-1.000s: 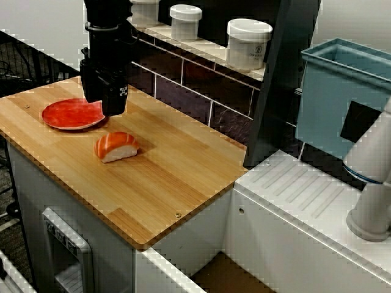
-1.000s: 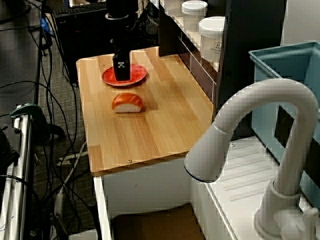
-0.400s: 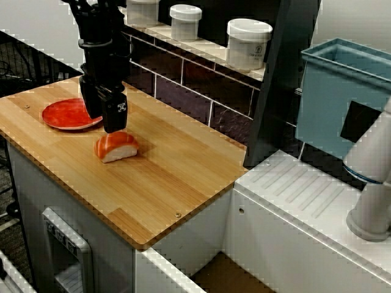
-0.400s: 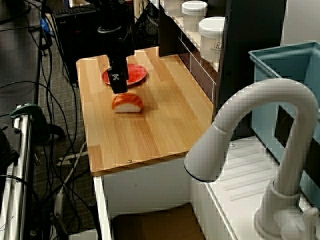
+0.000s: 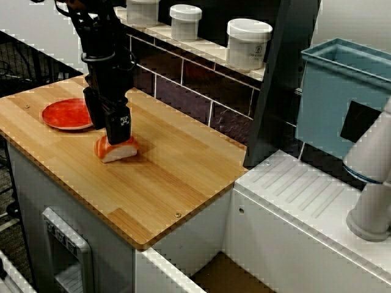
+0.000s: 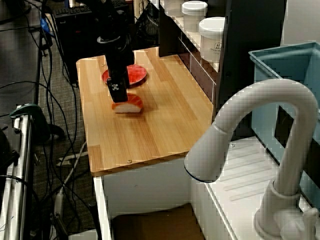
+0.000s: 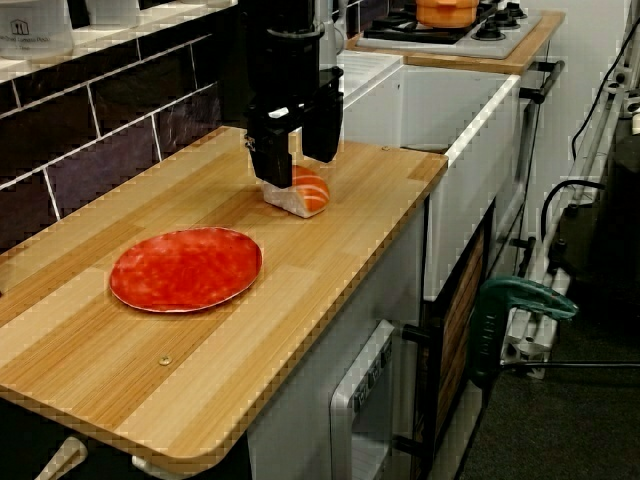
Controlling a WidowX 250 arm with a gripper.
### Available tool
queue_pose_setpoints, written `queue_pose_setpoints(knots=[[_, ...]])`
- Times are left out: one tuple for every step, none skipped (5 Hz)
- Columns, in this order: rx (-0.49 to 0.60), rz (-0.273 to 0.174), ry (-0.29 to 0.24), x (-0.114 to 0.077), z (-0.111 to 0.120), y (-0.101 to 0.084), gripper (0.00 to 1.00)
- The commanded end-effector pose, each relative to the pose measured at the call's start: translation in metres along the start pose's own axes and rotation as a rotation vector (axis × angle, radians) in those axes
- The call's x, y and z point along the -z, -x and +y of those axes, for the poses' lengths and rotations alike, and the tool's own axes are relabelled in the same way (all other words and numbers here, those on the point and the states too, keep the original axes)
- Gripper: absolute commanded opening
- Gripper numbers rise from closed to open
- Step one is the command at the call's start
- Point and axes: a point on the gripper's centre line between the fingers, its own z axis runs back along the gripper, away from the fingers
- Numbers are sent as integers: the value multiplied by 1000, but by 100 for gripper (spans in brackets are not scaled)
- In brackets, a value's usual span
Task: Put the object on the plate
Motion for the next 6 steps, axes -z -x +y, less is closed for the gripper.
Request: queue_pose_setpoints(knots=[[2,-42,-35,-3,2,-6,100],[-4,-37,-41,1,4,-7,100],[-6,-41,-49,6,5,-5,100],[-4,-41,-55,10,4,-2,100],[-3,-41,-64,12,3,-1,100],[-4,-38,-69,14,3,-1,100]])
